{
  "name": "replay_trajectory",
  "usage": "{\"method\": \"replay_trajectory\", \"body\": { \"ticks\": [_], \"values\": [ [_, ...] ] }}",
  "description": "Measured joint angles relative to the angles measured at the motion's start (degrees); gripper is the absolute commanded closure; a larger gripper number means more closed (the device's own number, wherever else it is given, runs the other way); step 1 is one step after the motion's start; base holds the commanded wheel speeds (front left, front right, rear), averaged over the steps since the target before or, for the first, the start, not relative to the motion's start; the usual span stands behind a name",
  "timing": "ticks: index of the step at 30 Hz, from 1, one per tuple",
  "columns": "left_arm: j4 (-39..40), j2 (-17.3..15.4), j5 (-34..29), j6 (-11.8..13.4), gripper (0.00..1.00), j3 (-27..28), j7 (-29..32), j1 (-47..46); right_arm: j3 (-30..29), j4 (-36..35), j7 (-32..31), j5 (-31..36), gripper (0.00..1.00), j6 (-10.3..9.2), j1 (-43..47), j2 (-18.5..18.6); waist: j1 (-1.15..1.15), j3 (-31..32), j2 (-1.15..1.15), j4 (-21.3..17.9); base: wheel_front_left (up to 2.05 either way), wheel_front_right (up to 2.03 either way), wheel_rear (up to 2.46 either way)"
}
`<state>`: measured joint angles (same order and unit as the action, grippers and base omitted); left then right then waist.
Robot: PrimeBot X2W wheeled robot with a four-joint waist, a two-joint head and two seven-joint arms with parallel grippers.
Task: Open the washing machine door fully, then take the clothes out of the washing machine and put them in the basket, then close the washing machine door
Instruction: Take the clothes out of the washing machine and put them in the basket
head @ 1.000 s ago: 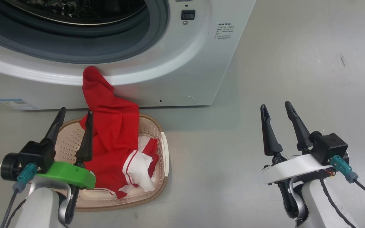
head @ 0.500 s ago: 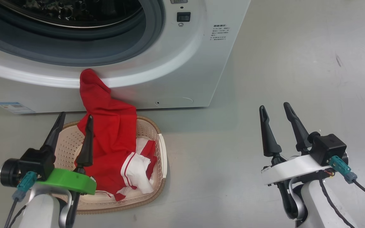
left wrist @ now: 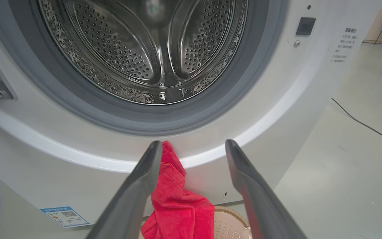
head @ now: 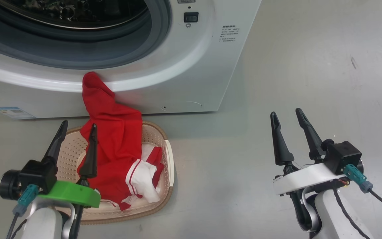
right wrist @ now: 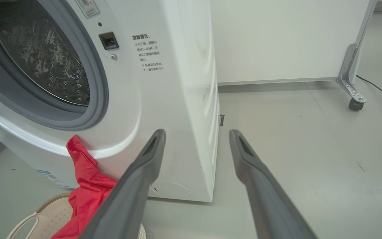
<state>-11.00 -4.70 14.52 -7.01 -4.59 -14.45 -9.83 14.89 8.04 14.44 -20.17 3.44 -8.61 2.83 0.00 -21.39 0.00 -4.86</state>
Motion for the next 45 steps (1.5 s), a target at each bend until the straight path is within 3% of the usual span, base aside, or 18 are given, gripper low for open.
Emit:
{"method": "replay_trajectory", "body": {
  "ticks": [15, 31, 45],
  "values": [
    [-2.9, -0.4, 0.0, 0.2, 0.00, 0.9, 0.6, 1.0, 0.9, -0.9, 0.0, 0.0, 0.00, 0.01, 0.0, 0.0, 0.00, -3.4, 0.00, -1.5, 0.00, 0.00, 0.00],
    [-10.0, -5.6, -2.0, 1.4, 0.00, 2.1, 10.0, -5.3, 4.3, -2.1, 0.0, -1.5, 0.00, -0.03, -1.7, 0.0, 0.00, -9.0, 0.00, -6.8, 0.00, 0.00, 0.00],
    [-17.9, -7.0, 0.6, 3.2, 0.00, 5.8, 17.8, -14.9, 6.4, -2.6, 0.0, -3.1, 0.00, -0.62, -3.4, -0.1, 0.00, -13.0, 0.00, -11.7, 0.00, 0.00, 0.00]
  ]
}}
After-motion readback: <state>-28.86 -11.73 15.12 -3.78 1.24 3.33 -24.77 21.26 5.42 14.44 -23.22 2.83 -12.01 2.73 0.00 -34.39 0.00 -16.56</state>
